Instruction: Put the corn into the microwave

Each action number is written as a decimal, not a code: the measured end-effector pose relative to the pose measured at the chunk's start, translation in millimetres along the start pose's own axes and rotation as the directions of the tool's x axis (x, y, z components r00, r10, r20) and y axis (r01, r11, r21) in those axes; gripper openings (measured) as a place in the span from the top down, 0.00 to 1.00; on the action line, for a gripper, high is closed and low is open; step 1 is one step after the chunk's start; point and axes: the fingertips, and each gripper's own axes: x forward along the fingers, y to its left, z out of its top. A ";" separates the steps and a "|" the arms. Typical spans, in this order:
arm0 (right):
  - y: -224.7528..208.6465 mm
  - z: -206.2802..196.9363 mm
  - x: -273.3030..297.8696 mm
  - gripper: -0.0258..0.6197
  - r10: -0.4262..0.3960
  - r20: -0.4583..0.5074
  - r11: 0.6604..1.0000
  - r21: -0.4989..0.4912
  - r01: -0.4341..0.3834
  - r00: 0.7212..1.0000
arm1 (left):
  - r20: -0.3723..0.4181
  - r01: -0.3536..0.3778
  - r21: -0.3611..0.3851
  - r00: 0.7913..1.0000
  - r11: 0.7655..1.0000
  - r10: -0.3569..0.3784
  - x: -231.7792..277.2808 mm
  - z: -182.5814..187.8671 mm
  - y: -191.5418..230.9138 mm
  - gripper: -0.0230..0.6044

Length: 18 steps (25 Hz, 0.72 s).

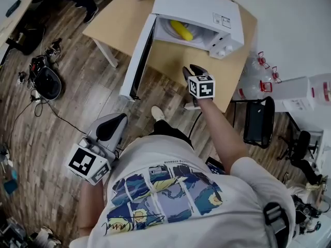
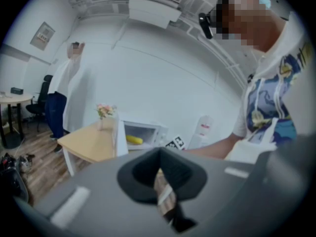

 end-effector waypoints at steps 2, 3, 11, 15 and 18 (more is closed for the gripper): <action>11.9 -9.1 -14.2 0.83 0.010 -0.003 1.000 0.006 -0.010 1.000 | -0.002 0.006 0.002 1.000 1.000 -0.006 -8.9 -6.9 -6.3 0.95; 18.6 -14.3 -21.6 0.85 0.015 -0.007 1.000 0.008 -0.015 1.000 | -0.003 0.007 0.002 1.000 1.000 -0.007 -13.9 -11.0 -9.0 0.95; 89.1 -53.8 -89.2 0.93 0.090 -0.021 0.996 0.012 -0.090 0.996 | -0.031 0.016 -0.005 0.999 1.000 -0.016 -51.0 -55.3 -30.2 0.95; 118.8 -70.4 -123.8 0.94 0.136 -0.030 0.991 0.017 -0.136 0.990 | -0.049 0.041 0.001 0.998 0.999 -0.041 -56.0 -75.2 -43.4 0.95; 134.7 -80.2 -151.1 0.94 0.160 -0.028 0.987 0.017 -0.159 0.987 | -0.065 0.066 0.004 0.996 0.998 -0.066 -56.3 -86.2 -54.9 0.95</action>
